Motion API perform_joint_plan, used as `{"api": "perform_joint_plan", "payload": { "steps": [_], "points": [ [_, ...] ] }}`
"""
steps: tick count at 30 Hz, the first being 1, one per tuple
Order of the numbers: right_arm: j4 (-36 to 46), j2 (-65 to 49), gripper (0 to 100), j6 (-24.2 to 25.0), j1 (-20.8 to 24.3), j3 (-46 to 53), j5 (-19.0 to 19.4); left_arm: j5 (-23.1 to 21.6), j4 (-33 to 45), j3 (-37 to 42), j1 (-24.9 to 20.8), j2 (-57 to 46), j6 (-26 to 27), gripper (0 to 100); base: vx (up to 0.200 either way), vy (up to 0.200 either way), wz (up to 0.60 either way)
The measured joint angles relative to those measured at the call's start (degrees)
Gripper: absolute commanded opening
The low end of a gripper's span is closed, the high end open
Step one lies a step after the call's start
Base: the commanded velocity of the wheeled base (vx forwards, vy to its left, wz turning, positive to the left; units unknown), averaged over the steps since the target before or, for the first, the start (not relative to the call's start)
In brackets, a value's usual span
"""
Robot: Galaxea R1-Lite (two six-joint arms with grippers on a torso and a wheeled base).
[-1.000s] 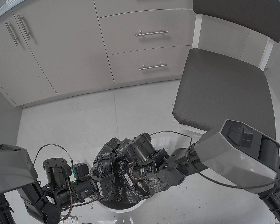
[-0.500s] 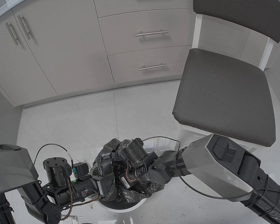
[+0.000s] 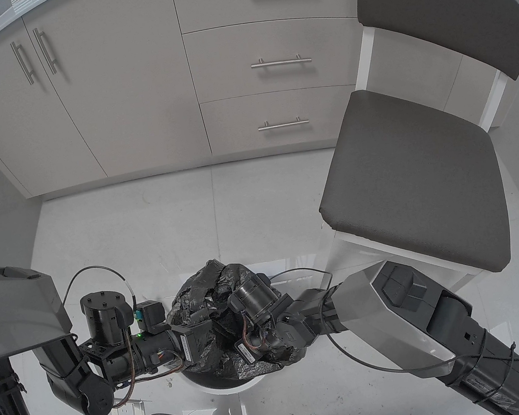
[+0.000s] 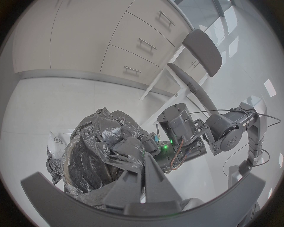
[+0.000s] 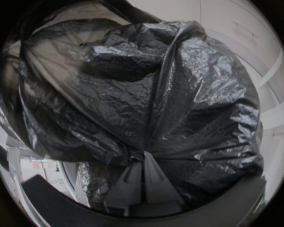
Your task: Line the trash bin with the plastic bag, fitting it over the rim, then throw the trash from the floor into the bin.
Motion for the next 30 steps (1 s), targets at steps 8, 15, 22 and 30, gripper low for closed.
{"api": "perform_joint_plan", "payload": {
  "steps": [8, 15, 22, 30],
  "points": [
    [0.20, 0.46, 100, 0.15, 0.61, 0.06, 0.11, 0.07, -0.02, 0.06, 0.00, -0.06, 0.00, 0, 0.000, 0.000, 0.00],
    [0.33, -0.77, 100, 0.48, 0.83, 0.12, 0.33, 0.10, -0.02, 0.11, 0.00, -0.28, 0.00, 0, 0.000, 0.000, 0.00],
    [0.44, -4.06, 100, 1.24, 1.60, 0.09, 0.24, 0.10, -0.16, 0.09, 0.00, -0.39, -0.05, 0, 0.000, 0.000, 0.00],
    [0.28, -10.18, 100, 1.34, 2.43, 1.55, -0.51, 0.11, -1.10, -0.24, -0.13, -0.15, -0.07, 0, 0.000, 0.000, 0.00]
  ]
}}
